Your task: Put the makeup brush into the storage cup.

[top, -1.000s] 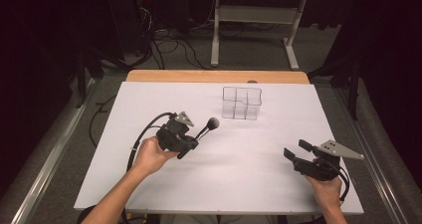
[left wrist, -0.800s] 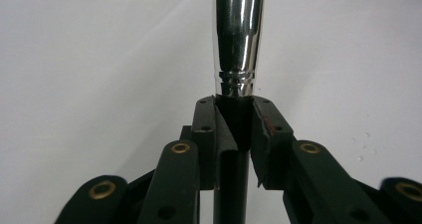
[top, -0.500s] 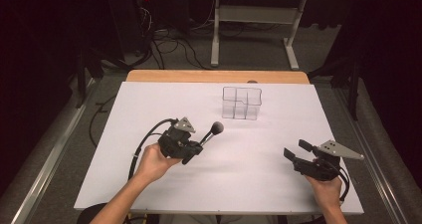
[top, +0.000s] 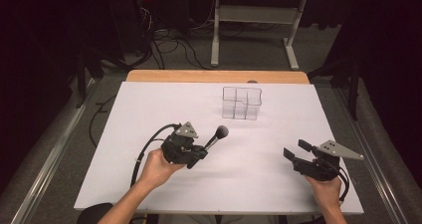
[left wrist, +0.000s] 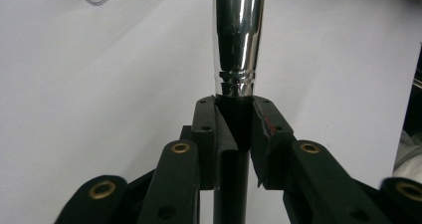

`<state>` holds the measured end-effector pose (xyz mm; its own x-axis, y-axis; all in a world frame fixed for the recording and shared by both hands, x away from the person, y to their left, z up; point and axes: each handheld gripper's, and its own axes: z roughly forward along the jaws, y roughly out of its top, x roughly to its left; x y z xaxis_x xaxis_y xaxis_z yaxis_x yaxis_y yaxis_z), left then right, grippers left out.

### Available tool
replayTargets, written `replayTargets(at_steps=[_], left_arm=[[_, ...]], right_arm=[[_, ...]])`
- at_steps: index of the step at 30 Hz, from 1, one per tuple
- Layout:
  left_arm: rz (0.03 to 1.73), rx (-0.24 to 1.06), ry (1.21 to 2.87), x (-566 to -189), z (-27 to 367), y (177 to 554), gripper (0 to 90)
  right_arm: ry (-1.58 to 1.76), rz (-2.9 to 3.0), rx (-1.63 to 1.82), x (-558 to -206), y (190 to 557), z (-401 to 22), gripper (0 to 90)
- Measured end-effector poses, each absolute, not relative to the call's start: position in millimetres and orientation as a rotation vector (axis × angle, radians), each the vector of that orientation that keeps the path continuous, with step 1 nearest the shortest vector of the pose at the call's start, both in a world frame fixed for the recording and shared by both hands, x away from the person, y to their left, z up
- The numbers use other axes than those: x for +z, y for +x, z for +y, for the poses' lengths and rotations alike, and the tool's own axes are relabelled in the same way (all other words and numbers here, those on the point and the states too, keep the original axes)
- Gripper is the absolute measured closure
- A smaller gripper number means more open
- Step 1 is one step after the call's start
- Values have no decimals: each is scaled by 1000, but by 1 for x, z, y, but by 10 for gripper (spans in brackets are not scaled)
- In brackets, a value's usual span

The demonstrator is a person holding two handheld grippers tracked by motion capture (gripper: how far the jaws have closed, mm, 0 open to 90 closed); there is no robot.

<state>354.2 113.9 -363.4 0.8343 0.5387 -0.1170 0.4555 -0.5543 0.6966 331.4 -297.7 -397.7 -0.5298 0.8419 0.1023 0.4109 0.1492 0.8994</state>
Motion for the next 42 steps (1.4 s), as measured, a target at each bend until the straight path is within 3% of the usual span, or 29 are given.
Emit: replayTargets(at_steps=[15,42], left_arm=[[689,136,2195,-367,105,347,744],[656,145,2152,-368,105,341,743]], right_arm=[[1161,2033,1359,-388,332,-286,367],[1048,2169,1496,-381,332,-233,336]])
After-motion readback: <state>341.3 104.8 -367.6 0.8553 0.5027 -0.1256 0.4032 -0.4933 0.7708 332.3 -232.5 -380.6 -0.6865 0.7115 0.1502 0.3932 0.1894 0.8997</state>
